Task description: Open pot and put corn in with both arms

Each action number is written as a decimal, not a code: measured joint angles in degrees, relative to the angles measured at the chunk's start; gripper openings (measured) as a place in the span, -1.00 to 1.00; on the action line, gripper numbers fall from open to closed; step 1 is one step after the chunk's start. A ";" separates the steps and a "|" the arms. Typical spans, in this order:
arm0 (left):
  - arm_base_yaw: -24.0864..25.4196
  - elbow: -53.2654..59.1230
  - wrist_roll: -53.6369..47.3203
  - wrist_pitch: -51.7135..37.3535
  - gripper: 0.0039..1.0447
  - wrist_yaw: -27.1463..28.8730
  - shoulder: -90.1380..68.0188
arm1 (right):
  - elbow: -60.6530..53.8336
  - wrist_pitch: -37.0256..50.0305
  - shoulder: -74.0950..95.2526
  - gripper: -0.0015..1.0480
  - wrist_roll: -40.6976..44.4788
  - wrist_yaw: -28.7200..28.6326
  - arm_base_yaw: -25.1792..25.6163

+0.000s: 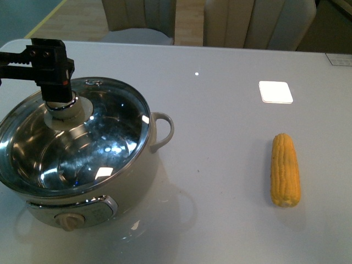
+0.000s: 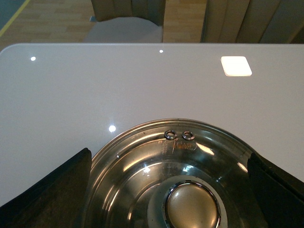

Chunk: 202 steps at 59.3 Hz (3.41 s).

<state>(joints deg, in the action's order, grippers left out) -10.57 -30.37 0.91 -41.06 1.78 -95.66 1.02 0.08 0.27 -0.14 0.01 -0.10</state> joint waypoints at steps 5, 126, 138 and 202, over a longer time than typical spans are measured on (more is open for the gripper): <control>0.00 -1.07 0.00 -1.62 0.87 -0.42 -3.19 | 0.00 0.00 0.00 0.83 0.00 0.00 0.00; 18.47 -9.27 -5.81 2.49 -0.23 -3.65 -0.26 | 0.00 0.00 0.00 0.83 0.00 0.00 0.00; 30.77 -9.46 -6.10 -1.55 -0.23 -7.41 -2.12 | 0.00 0.00 0.00 0.83 0.00 0.00 0.00; 41.33 -23.98 -8.07 -23.78 -0.23 -12.92 -45.53 | 0.00 0.00 0.00 0.83 0.00 0.00 0.00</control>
<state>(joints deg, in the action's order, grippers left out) 30.76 -54.35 -7.16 -64.84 -11.14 -141.18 1.02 0.08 0.27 -0.14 0.01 -0.10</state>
